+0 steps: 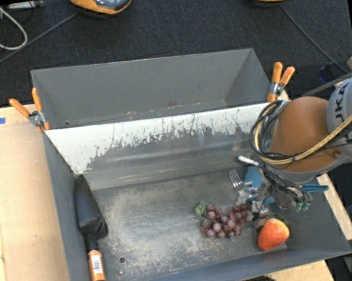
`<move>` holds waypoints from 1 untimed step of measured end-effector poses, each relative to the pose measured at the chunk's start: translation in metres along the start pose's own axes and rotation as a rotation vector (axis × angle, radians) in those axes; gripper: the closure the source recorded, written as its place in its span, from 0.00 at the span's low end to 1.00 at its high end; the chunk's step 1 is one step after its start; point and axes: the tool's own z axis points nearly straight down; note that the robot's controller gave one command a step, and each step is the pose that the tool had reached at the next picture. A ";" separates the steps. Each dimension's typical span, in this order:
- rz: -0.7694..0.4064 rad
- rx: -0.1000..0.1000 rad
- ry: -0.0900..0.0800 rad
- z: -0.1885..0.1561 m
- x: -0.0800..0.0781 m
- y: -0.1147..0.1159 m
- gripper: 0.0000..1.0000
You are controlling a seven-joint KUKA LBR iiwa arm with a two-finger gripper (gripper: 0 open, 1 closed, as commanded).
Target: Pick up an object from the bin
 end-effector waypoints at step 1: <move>0.045 0.000 -0.005 0.000 0.007 0.001 1.00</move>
Offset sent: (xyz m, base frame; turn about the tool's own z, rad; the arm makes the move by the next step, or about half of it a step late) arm -0.0050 -0.0056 -0.0002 0.0277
